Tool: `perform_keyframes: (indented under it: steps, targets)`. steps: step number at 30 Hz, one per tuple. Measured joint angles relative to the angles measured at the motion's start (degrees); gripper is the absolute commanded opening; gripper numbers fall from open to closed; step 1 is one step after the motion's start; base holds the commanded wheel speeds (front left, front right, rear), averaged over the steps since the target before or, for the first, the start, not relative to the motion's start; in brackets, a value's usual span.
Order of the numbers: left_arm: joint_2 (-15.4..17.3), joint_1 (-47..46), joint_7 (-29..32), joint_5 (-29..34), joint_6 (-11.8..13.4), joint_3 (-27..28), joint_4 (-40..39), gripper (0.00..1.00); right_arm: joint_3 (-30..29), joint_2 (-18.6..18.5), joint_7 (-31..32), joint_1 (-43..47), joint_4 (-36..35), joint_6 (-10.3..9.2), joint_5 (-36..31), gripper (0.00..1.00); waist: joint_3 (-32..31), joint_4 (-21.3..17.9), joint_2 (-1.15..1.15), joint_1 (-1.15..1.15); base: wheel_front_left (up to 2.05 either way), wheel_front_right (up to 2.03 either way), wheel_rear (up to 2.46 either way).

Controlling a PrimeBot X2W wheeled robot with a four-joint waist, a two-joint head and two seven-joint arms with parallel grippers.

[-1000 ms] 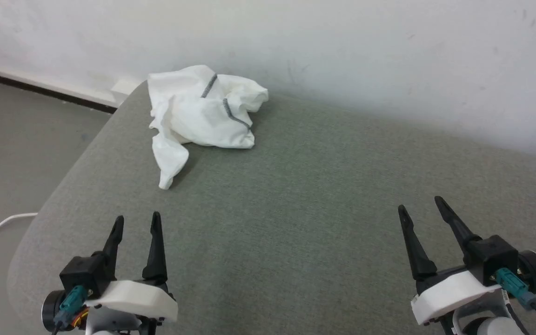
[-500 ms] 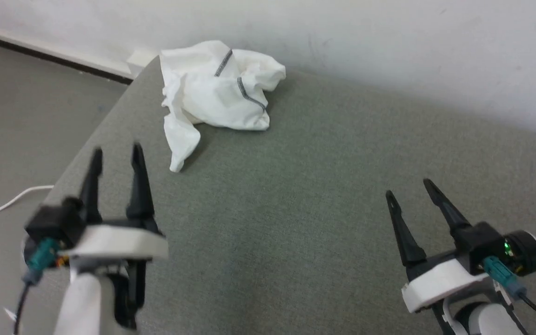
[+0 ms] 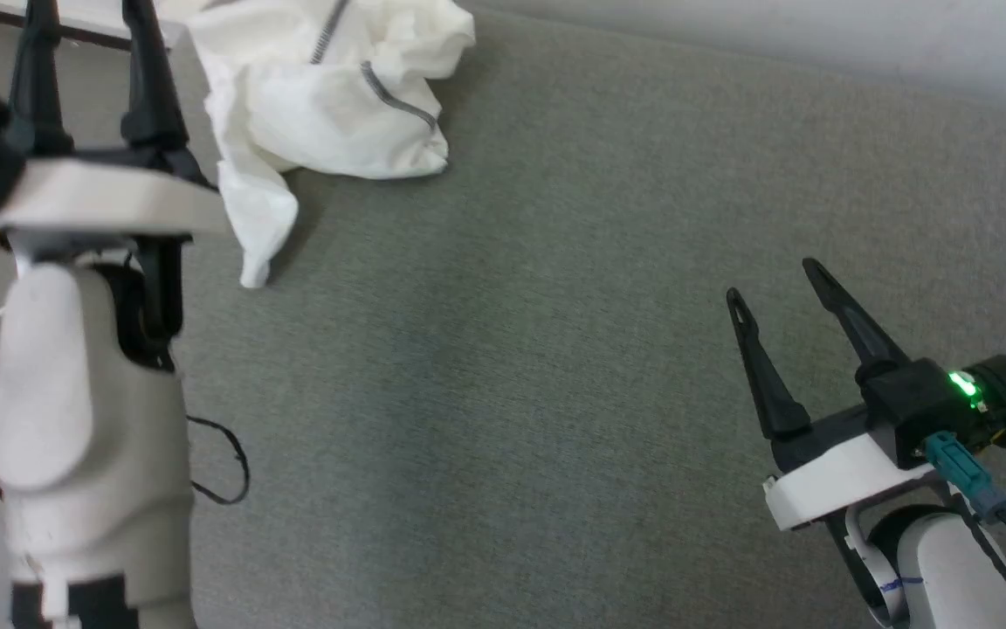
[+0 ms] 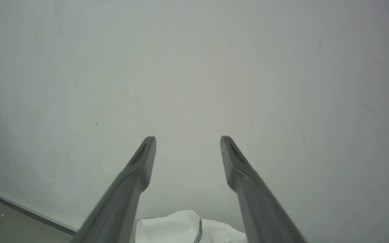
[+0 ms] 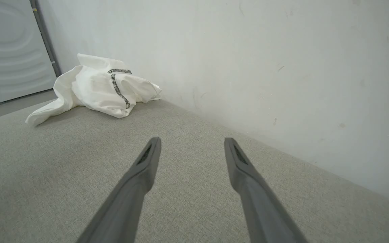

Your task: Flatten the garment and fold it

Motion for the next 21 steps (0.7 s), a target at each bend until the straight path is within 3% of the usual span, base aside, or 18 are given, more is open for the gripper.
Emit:
perform_keyframes:
  steps: [6, 11, 17, 21]
  targets:
    - [5.7, -11.8, 7.6, -3.8, -1.3, -2.3, 15.2, 1.00, 0.9, -0.1, -0.9, -2.0, -0.5, 0.00, 0.1, 1.00, 4.0, -2.3, 0.00, -0.01, 0.00, 0.00, 0.00]
    - [10.5, -19.3, 18.5, -8.7, -1.7, -4.9, 26.3, 1.00, 1.8, -0.1, -1.3, -3.4, -1.2, 0.00, 0.2, 1.00, 7.2, -4.5, 0.00, -0.01, 0.00, 0.00, 0.00]
    - [15.5, -24.2, 29.4, -13.1, -1.9, -7.3, 36.2, 1.00, 2.4, -0.3, -1.9, -4.6, -2.1, 0.00, 0.3, 1.00, 11.1, -7.4, 0.00, -0.01, 0.00, 0.00, 0.00]
    - [17.0, -26.3, 33.8, -14.9, -2.3, -8.2, 40.5, 1.00, 2.8, -0.4, -2.4, -5.4, -2.7, 0.00, 0.4, 1.00, 13.1, -8.6, 0.00, -0.01, 0.00, 0.00, 0.00]
